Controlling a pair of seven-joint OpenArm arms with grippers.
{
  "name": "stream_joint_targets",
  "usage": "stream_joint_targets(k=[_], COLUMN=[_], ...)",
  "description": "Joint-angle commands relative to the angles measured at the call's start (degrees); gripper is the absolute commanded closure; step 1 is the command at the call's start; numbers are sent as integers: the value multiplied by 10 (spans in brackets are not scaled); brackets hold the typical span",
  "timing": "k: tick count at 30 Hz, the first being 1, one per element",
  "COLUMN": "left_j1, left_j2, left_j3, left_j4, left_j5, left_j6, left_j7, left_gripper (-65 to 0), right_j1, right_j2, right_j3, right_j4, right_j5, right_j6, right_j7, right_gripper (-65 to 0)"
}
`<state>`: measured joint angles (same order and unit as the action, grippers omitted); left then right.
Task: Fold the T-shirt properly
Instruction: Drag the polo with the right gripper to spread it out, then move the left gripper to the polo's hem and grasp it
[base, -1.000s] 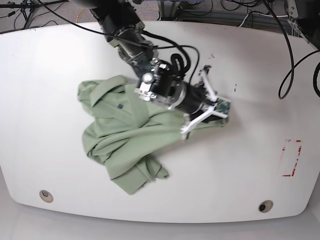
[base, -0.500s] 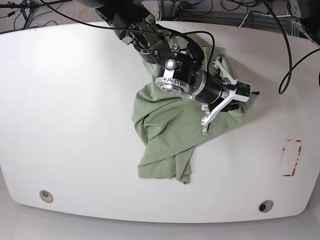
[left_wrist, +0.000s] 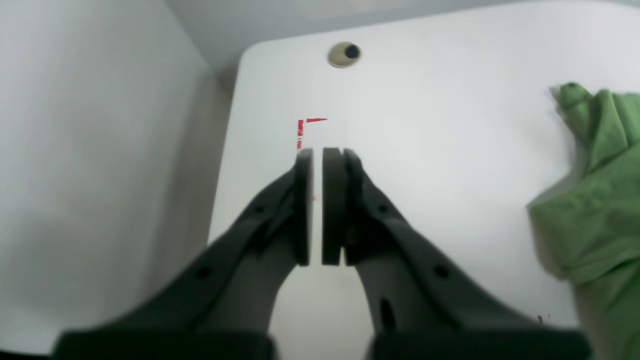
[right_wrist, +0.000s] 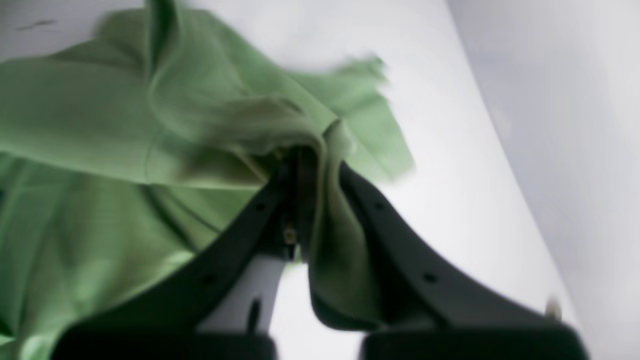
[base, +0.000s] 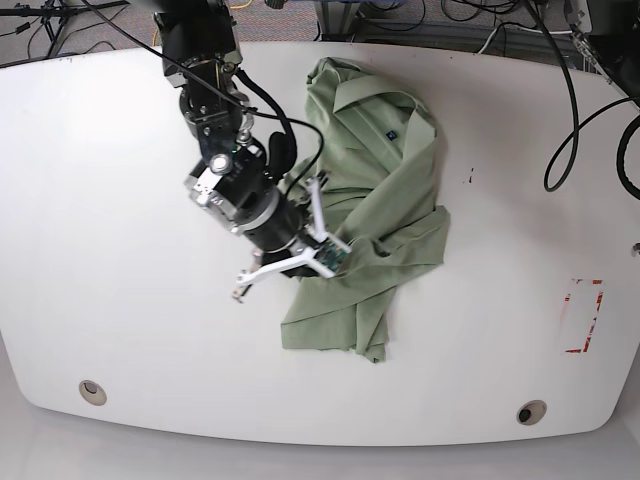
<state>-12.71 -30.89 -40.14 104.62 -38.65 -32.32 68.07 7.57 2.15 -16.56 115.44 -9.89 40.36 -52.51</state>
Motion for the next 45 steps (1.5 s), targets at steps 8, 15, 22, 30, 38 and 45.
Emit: stream_joint_targets(k=[8, 15, 22, 30, 38, 45], left_j1=[4, 9, 19, 2, -11, -47], left_j2=[30, 85, 158, 238, 290, 316], left_j3=[79, 124, 149, 213, 243, 274], left_j4=[7, 6, 6, -28, -140, -238], left_j5=[-5, -4, 27, 132, 170, 169], left_j6=[0, 4, 6, 5, 5, 5], left_j7=[-13, -13, -14, -21, -75, -116], left_gripper=[-14, -185, -379, -386, -386, -386], right_j1=[-3, -11, -27, -41, -49, -50], right_j2=[20, 28, 28, 25, 23, 23], right_j3=[181, 253, 284, 289, 289, 289], right_j4=[12, 11, 11, 12, 13, 13], right_j5=[4, 4, 4, 4, 4, 4], right_j6=[-4, -4, -4, -4, -4, -4], right_j7=[13, 13, 13, 13, 13, 13], right_gripper=[0, 0, 0, 0, 0, 0])
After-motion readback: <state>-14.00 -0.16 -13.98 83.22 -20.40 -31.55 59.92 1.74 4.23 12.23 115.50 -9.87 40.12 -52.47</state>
